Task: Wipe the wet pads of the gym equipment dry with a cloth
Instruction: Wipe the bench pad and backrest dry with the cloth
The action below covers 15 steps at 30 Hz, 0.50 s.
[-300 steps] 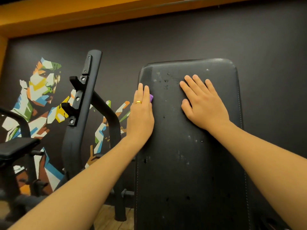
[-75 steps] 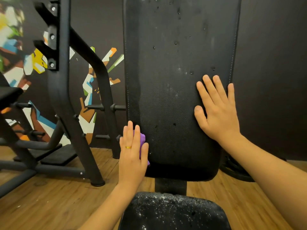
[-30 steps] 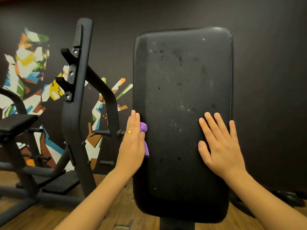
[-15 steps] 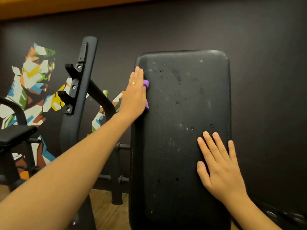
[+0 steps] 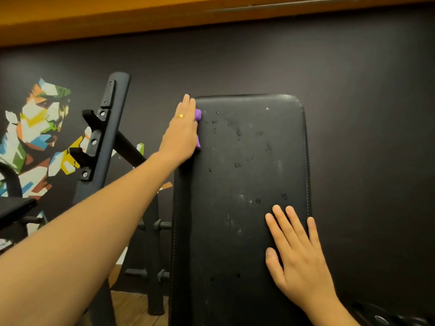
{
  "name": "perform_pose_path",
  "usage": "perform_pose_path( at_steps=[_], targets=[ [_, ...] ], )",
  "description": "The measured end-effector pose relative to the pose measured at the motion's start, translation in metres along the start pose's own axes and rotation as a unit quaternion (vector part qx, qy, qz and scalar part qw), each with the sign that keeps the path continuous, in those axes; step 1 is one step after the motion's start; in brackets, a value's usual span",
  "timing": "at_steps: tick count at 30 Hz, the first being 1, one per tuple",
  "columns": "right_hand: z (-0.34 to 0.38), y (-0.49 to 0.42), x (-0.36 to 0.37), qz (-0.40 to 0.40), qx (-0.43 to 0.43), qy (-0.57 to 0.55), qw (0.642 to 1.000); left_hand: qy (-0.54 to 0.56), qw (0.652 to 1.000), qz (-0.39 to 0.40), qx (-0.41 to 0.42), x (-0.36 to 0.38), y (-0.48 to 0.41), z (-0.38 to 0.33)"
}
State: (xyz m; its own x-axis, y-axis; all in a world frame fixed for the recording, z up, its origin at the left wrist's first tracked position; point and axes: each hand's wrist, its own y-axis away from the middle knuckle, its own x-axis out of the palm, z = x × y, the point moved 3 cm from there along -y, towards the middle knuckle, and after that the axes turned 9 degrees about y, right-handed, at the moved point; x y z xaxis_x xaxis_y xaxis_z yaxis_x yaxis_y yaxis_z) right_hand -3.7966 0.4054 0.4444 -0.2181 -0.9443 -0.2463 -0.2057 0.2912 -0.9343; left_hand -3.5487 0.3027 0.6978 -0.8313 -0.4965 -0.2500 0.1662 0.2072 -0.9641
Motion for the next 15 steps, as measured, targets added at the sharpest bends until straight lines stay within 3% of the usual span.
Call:
perform_pose_path(
  at_steps=[7, 11, 15],
  targets=[
    [0.0, 0.0, 0.001, 0.003, 0.0, 0.0, 1.0, -0.055, 0.99, 0.085, 0.094, -0.013, 0.032, 0.018],
    [-0.001, -0.002, 0.003, -0.022, -0.005, -0.002, 1.0, -0.212, 0.944, 0.131, 0.217, -0.029, 0.002, 0.02],
    [-0.003, -0.005, 0.005, -0.053, -0.011, 0.009, 0.999, -0.313, 0.905, 0.127, 0.259, -0.045, -0.04, 0.012]
  ],
)
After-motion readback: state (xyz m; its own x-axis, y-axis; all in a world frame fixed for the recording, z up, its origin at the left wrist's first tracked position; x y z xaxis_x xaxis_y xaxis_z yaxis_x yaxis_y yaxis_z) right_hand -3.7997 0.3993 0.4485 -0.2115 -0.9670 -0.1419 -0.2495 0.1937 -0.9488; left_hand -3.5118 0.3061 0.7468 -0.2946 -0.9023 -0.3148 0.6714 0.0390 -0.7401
